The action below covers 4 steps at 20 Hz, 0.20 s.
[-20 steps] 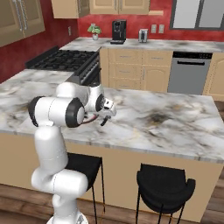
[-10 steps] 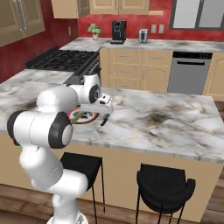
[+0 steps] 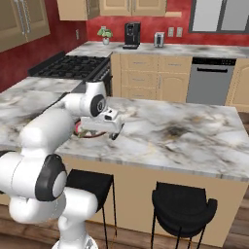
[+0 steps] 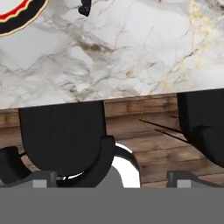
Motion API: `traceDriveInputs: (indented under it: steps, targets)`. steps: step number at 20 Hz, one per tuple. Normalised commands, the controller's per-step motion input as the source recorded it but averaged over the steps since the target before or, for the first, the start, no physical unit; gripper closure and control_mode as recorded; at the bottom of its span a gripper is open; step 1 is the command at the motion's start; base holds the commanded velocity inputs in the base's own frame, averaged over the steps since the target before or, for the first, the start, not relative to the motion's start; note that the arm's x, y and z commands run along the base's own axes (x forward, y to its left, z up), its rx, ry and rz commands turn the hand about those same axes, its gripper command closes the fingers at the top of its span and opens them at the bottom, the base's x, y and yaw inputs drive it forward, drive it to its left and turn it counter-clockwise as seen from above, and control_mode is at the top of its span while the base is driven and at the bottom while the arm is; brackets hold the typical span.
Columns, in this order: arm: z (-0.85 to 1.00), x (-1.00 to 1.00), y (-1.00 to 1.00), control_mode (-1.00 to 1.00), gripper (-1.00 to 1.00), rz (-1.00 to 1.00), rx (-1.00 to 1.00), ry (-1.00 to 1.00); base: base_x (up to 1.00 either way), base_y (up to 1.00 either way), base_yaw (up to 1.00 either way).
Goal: Retrieve the butter from the fridge and place it on a plate on the dining table. Then retrieve the butter knife by the fridge and place it near the plate.
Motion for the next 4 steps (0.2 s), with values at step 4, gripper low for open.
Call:
traceDriveInputs:
  steps: [4]
  targets:
    - [-0.14, -0.50, 0.00, -1.00, -1.00, 0.00, 0.01, -0.07, 0.00, 0.00, 0.00]
